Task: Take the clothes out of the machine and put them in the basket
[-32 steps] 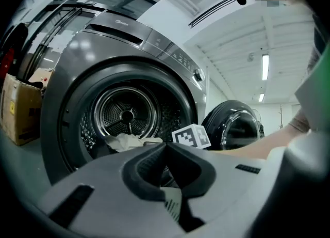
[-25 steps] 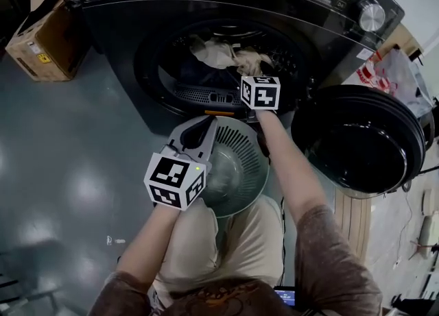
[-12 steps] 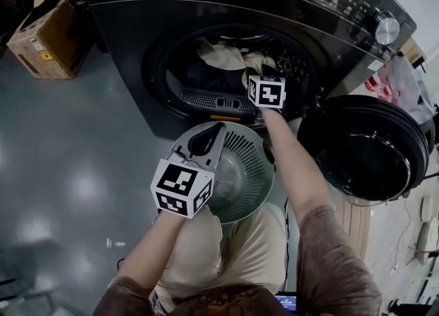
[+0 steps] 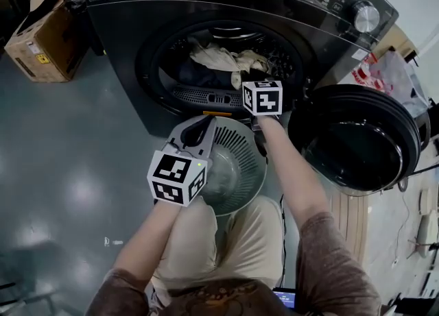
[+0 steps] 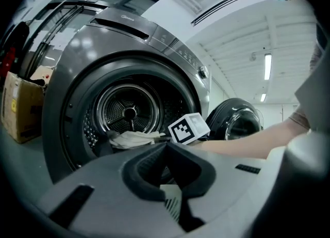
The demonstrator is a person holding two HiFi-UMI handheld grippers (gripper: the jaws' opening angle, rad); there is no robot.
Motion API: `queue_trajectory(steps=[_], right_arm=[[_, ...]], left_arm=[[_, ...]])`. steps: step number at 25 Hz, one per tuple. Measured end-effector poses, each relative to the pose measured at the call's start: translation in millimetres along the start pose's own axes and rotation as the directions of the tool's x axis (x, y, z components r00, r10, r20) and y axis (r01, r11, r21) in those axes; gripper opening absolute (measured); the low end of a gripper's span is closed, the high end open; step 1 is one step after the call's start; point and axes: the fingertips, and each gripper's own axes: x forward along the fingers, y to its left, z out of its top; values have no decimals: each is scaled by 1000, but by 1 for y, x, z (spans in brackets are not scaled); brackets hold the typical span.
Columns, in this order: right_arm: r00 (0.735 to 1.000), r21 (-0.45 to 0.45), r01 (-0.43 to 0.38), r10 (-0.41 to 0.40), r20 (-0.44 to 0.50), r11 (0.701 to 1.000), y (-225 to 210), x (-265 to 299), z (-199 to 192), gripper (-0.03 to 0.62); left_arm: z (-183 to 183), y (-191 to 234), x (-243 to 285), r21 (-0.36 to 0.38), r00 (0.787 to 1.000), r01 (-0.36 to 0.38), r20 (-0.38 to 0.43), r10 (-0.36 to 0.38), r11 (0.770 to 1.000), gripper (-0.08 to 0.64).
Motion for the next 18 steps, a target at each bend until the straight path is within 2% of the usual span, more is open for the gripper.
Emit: queue_trajectory(steps=[6, 12, 18], right_arm=[[997, 11, -64, 63, 41, 998, 20, -47, 6, 41], [989, 23, -125, 123, 77, 992, 38, -97, 3, 40], [980, 46, -189, 186, 76, 981, 58, -142, -17, 40]], left_arm=[[3, -3, -3, 70, 999, -33, 3, 33, 997, 6], [3, -3, -6, 85, 998, -63, 8, 62, 994, 6], [2, -4, -4, 102, 997, -79, 4, 79, 992, 6]])
